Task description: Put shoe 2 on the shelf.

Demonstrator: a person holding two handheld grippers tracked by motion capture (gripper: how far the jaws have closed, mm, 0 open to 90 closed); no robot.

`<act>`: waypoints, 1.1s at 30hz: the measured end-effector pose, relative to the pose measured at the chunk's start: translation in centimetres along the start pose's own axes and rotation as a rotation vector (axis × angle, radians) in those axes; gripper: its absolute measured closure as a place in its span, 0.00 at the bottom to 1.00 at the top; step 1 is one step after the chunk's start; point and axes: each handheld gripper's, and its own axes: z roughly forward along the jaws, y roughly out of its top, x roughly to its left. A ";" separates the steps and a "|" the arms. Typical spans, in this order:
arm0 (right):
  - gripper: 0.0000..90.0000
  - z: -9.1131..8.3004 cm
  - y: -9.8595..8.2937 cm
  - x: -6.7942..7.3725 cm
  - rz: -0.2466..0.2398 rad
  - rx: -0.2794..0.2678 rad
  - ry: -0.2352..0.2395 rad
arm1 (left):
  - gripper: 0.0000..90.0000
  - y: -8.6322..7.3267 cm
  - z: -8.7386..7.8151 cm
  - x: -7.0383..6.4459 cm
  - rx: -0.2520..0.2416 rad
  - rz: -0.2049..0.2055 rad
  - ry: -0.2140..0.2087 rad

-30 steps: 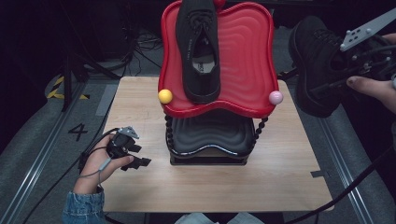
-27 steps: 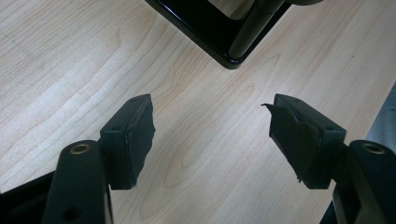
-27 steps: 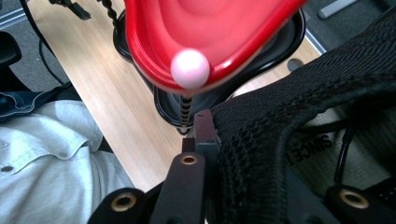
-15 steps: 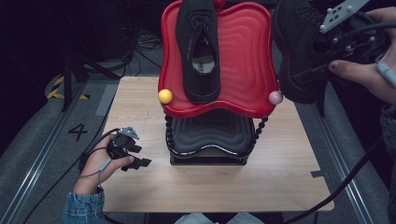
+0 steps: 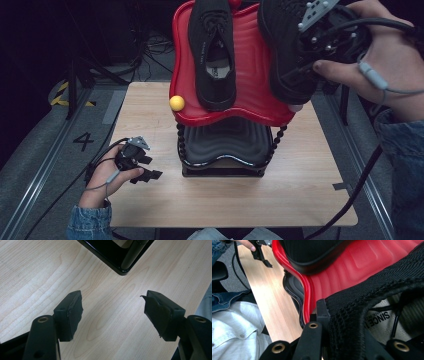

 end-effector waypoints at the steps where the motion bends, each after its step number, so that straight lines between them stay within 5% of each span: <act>1: 0.97 0.2 0.2 0.1 -0.005 0.002 -0.001 | 0.35 0.0 0.0 0.0 0.000 -0.001 -0.002; 16: 0.96 4.2 3.1 0.7 -0.051 0.025 0.019 | 0.35 -0.1 0.2 0.0 0.007 -0.002 -0.013; 33: 0.94 6.8 3.4 0.9 -0.056 0.040 0.043 | 0.35 -0.1 0.3 0.0 0.006 0.003 -0.013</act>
